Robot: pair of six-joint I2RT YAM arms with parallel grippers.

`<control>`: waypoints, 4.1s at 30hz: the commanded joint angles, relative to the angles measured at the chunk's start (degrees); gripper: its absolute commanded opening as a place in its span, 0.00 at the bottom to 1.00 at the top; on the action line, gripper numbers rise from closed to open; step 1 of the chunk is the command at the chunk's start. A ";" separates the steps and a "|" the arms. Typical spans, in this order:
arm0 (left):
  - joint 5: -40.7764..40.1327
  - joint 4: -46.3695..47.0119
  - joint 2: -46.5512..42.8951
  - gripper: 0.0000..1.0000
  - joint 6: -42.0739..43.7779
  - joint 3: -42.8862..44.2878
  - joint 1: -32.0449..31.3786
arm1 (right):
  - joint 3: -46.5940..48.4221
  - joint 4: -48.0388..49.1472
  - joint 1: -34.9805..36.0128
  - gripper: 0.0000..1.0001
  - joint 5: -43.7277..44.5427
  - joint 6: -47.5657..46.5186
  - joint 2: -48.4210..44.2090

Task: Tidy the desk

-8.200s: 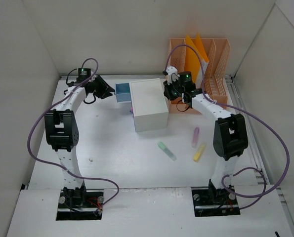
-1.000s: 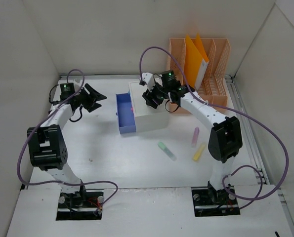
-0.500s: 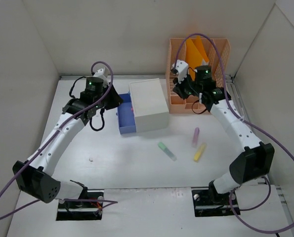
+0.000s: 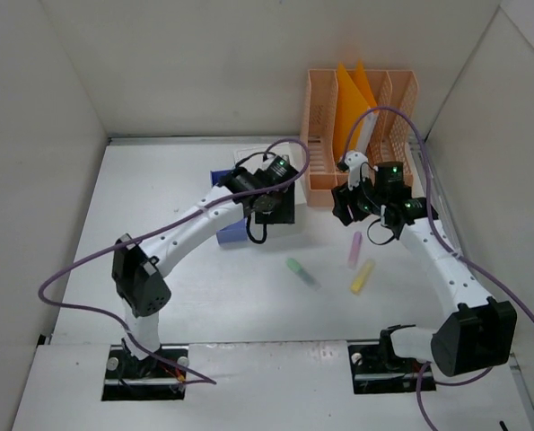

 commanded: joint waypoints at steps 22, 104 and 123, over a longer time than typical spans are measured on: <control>-3.90 -12.79 17.79 0.46 -18.24 16.63 -10.41 | -5.53 2.50 -11.04 0.54 -3.38 1.73 -1.82; -2.86 15.26 -2.89 0.03 15.86 -4.59 25.53 | -5.27 0.04 -8.15 0.42 -6.11 -4.95 -4.20; 0.04 16.30 -1.25 0.46 13.92 -4.64 26.05 | -7.73 1.80 -7.09 0.58 2.50 0.32 6.17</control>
